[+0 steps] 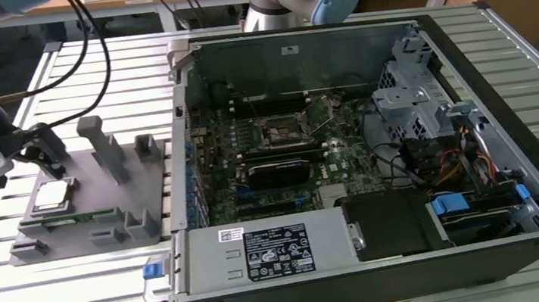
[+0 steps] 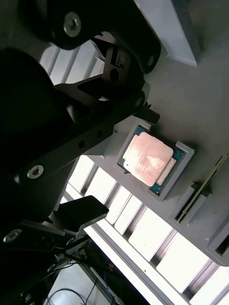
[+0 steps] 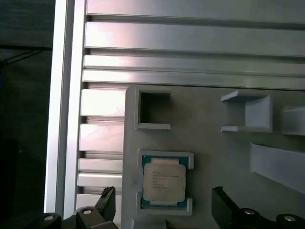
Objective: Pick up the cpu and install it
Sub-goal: 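Pick up the cpu and move it towards the insertion slot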
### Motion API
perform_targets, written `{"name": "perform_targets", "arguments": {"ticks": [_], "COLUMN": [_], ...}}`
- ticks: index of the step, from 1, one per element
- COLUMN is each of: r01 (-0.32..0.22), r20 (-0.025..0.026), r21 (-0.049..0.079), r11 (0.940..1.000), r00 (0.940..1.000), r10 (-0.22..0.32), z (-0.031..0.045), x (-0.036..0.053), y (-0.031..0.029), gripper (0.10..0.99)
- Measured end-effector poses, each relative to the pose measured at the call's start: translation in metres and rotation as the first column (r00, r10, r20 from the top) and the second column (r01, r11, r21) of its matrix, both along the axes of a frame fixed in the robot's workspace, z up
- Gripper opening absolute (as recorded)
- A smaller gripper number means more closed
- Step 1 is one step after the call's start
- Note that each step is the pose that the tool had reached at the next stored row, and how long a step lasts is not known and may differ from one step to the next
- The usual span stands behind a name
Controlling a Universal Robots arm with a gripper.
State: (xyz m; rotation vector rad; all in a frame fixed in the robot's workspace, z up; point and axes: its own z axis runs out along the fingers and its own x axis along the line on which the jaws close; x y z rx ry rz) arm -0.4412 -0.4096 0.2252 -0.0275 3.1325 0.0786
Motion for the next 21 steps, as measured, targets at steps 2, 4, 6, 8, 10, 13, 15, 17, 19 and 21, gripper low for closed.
{"name": "perform_targets", "arguments": {"ticks": [2, 4, 6, 8, 10, 13, 15, 17, 19, 21], "r01": [0.005, 0.007, 0.009, 0.01, 0.012, 0.016, 0.017, 0.018, 0.019, 0.019], "r20": [0.0, 0.0, 0.0001, 0.0, 0.0001, 0.0, 0.0, 0.0, 0.0, -0.0001], "r21": [0.0, 0.0, 0.0, 0.0, 0.0, 0.0, 0.0, 0.0, 0.0, 0.0], "r11": [1.0, 1.0, 1.0, 0.9999, 0.9999, 0.9999, 0.9998, 0.9998, 0.9998, 0.9998], "r00": [1.0, 1.0, 1.0, 0.9999, 0.9999, 0.9999, 0.9998, 0.9998, 0.9998, 0.9998], "r10": [-0.005, -0.007, -0.009, -0.01, -0.012, -0.016, -0.017, -0.018, -0.019, -0.019], "z": [-0.0037, -0.0073, -0.0109, -0.0145, -0.0171, -0.0204, -0.0226, -0.0251, -0.0279, -0.0314], "x": [0.0001, 0.0003, 0.0006, 0.0011, 0.0015, 0.0016, 0.0017, 0.0018, 0.002, 0.0022], "y": [0.0, -0.0001, -0.0002, -0.0002, -0.0001, -0.0002, -0.0002, -0.0002, -0.0001, -0.0001], "gripper": [0.878, 0.878, 0.878, 0.878, 0.878, 0.878, 0.878, 0.878, 0.878, 0.878]}}
